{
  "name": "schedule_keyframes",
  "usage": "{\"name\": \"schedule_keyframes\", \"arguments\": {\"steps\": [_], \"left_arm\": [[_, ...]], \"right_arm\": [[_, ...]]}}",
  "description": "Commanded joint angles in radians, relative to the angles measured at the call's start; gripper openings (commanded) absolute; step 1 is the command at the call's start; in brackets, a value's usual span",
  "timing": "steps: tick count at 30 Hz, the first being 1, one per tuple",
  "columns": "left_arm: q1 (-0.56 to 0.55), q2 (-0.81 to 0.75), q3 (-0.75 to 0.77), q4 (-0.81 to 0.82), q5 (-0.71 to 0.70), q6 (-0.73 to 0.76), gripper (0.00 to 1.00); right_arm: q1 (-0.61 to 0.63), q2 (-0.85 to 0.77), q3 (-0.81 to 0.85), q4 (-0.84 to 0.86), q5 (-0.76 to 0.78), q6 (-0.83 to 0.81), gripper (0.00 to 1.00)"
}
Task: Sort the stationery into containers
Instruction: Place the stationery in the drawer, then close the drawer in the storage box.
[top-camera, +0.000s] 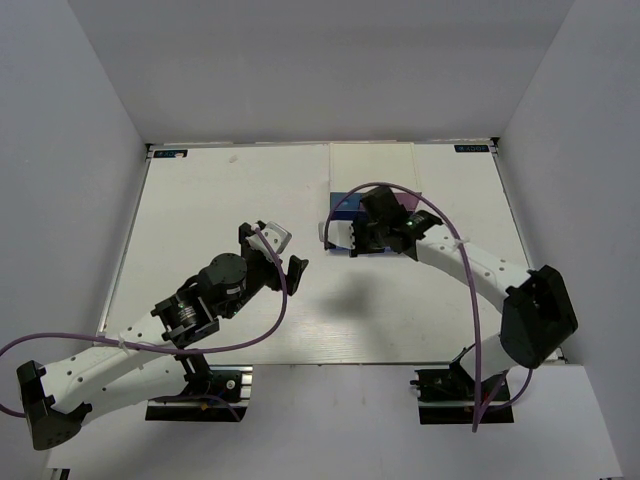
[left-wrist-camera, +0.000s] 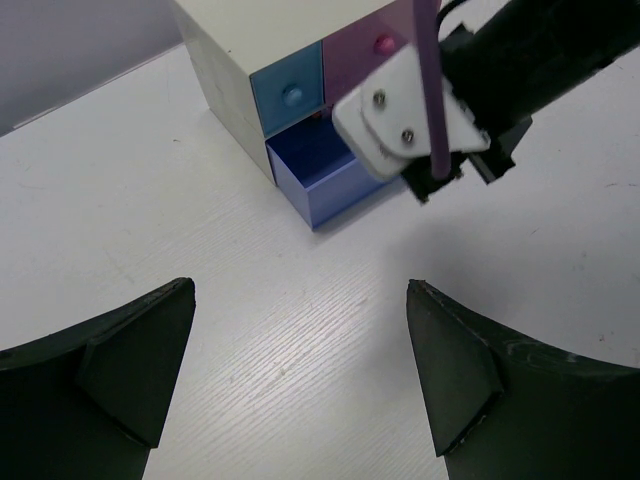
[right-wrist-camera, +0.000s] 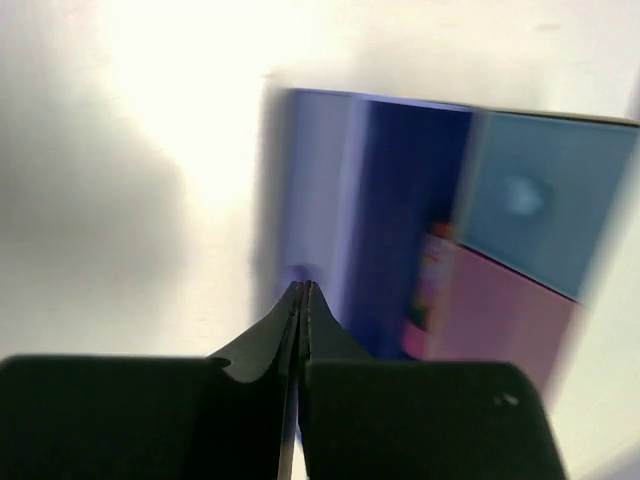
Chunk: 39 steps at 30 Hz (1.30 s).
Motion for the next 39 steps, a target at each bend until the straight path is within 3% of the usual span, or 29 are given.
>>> {"name": "schedule_keyframes", "arguments": {"steps": [1,21,39], "left_arm": [[0.002,-0.013,-0.008,0.014,0.005,0.007,0.97],[0.002,-0.013,-0.008,0.014,0.005,0.007,0.97],[0.002,-0.013,-0.008,0.023,-0.004,0.016,0.97]], "right_arm": [[-0.003,0.085,0.028,-0.140,-0.065,-0.038,0.00],[-0.004,0.306,0.025,0.306,0.368,0.035,0.00],[-0.033,0.401,0.031,0.521,0.494,-0.043,0.00]]}}
